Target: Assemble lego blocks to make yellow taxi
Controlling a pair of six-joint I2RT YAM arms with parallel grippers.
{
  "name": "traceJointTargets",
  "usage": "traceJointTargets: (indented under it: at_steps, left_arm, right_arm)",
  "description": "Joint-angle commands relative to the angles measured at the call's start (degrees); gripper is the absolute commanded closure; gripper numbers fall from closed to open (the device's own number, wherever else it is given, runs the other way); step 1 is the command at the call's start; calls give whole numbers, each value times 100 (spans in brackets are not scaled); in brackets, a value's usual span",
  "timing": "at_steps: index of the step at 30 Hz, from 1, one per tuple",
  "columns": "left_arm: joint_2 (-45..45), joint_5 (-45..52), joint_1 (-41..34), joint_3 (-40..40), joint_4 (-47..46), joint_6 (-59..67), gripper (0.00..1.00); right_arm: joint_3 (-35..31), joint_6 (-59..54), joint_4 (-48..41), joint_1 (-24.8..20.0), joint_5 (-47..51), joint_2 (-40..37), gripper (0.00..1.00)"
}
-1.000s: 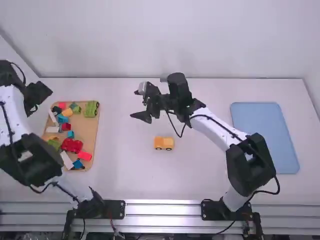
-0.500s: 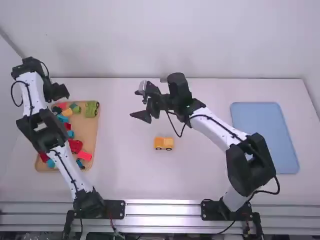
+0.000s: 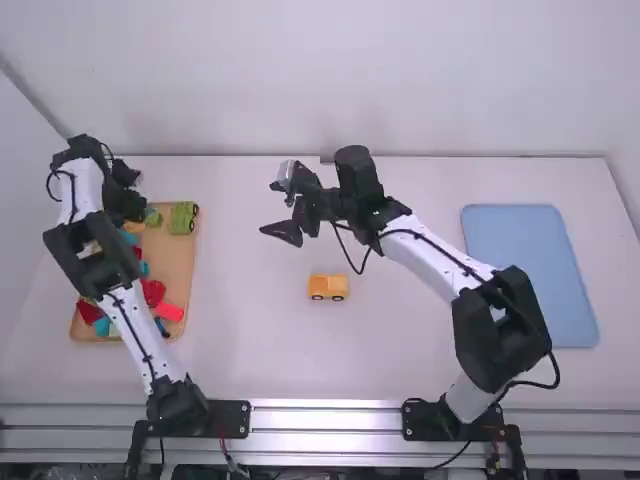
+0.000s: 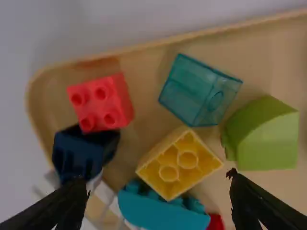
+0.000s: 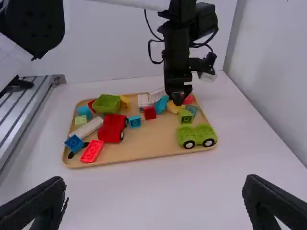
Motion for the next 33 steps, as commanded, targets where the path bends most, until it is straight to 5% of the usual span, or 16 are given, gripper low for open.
traceJointTargets:
  at_steps: [1, 4, 17, 33]
  left_arm:
    - [46, 7, -90, -157, -33, 1416, 21]
    - [46, -20, -92, -190, -188, 1801, 16]
    - [52, -155, -101, -857, 577, 2142, 42]
    - [52, -254, 13, -962, 221, 2323, 54]
  right_arm:
    - [197, 35, 15, -20, -15, -101, 2]
    - [197, 33, 17, -20, -11, -101, 2]
    - [197, 437, 48, -15, 284, -101, 2]
    - [197, 374, 15, -59, 286, -101, 2]
